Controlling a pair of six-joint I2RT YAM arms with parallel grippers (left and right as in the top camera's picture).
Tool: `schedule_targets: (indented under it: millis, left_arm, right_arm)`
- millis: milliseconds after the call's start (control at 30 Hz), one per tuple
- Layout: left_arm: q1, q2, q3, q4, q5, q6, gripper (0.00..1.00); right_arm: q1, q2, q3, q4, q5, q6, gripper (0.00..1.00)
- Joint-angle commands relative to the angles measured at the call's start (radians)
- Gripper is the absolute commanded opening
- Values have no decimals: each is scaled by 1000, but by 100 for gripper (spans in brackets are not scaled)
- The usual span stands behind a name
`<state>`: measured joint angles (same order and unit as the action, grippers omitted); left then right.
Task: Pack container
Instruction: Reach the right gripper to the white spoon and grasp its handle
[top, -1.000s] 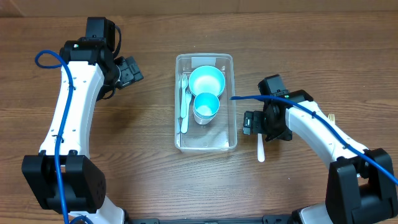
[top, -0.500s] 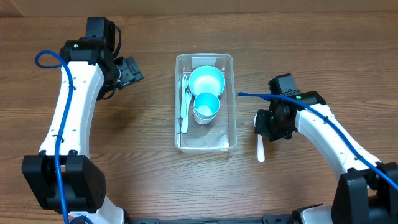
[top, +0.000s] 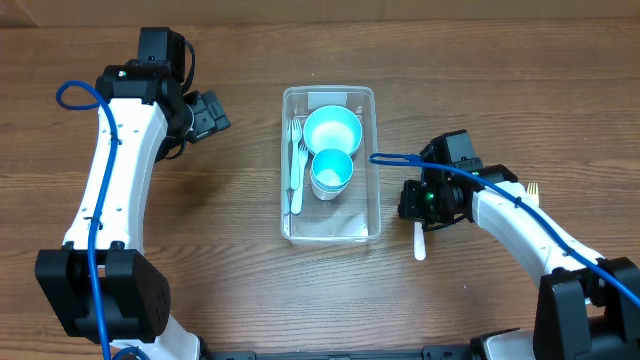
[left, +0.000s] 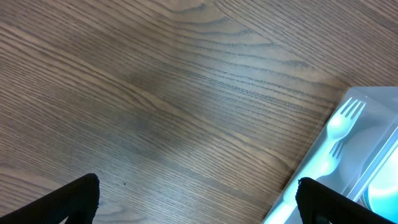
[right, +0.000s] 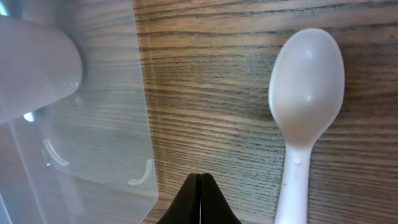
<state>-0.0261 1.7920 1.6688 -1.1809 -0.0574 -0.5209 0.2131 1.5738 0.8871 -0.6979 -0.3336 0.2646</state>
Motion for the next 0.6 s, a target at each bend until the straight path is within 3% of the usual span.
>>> schedule_targets:
  millis: [0, 300, 567]
  left_arm:
    - [1, -5, 6, 3, -5, 11, 100]
    - [0, -5, 6, 3, -5, 11, 100]
    - [0, -5, 6, 3, -5, 12, 100]
  right_arm:
    - [-7, -18, -9, 5, 52, -30, 4]
    - [-7, -18, -137, 175, -9, 69, 4]
    - [-7, -18, -144, 176, 71, 81, 4]
